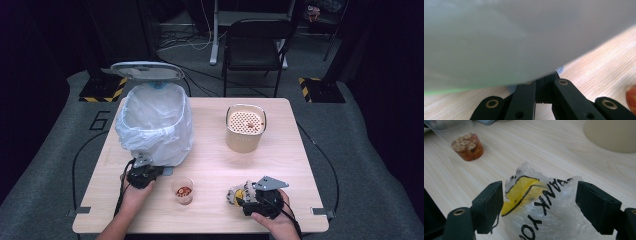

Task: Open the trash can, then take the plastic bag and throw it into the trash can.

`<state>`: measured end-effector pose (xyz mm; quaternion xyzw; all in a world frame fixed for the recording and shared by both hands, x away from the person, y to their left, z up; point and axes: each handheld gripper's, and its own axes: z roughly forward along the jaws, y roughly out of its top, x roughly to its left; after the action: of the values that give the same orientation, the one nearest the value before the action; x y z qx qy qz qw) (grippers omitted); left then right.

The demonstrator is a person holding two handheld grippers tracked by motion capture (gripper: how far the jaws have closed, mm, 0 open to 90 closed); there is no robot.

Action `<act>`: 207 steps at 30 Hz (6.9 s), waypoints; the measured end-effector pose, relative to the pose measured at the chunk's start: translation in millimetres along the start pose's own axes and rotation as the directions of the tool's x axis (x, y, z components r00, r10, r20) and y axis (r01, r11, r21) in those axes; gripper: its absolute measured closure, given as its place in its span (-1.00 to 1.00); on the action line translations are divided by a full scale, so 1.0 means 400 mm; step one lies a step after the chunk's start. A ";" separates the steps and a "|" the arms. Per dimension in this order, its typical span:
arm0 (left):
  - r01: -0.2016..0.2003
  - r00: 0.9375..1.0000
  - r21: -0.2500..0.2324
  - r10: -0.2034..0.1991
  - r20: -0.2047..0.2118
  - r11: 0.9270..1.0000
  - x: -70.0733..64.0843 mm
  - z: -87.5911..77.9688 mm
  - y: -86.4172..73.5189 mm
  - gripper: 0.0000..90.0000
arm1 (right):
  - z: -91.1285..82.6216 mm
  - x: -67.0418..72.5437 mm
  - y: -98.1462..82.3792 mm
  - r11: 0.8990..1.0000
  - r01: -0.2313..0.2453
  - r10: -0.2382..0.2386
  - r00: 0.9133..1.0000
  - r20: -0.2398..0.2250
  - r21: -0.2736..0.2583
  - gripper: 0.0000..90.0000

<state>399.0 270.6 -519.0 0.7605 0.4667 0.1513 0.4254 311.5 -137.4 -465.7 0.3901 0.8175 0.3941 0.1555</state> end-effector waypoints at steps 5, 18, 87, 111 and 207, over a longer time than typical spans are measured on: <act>-0.007 1.000 0.004 0.007 -0.002 1.000 -0.001 -0.001 0.000 1.00 | 0.013 0.017 -0.004 1.000 0.006 -0.005 1.000 -0.021 0.020 -0.53; 0.000 1.000 0.012 0.000 0.006 1.000 0.004 -0.003 0.000 1.00 | 0.129 0.023 -0.029 0.993 0.027 -0.022 0.999 -0.043 0.118 -0.51; 0.003 1.000 0.012 -0.003 0.006 1.000 0.003 -0.003 0.000 1.00 | 0.072 0.007 0.567 0.973 0.197 -0.214 0.965 -0.154 -0.119 0.28; -0.070 0.998 0.019 0.070 -0.004 0.997 0.014 -0.005 0.005 1.00 | 0.134 0.100 0.773 0.951 0.248 -0.284 0.937 -0.202 -0.183 0.27; -0.057 0.998 0.023 0.057 0.012 0.998 0.017 -0.008 0.004 1.00 | 0.187 -0.278 0.343 0.983 0.182 -0.182 0.983 -0.030 -0.024 0.63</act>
<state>401.4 277.5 -517.0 0.7791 0.4443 0.1537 0.4147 496.4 -130.0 -414.5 0.3057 0.8479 0.3931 0.1818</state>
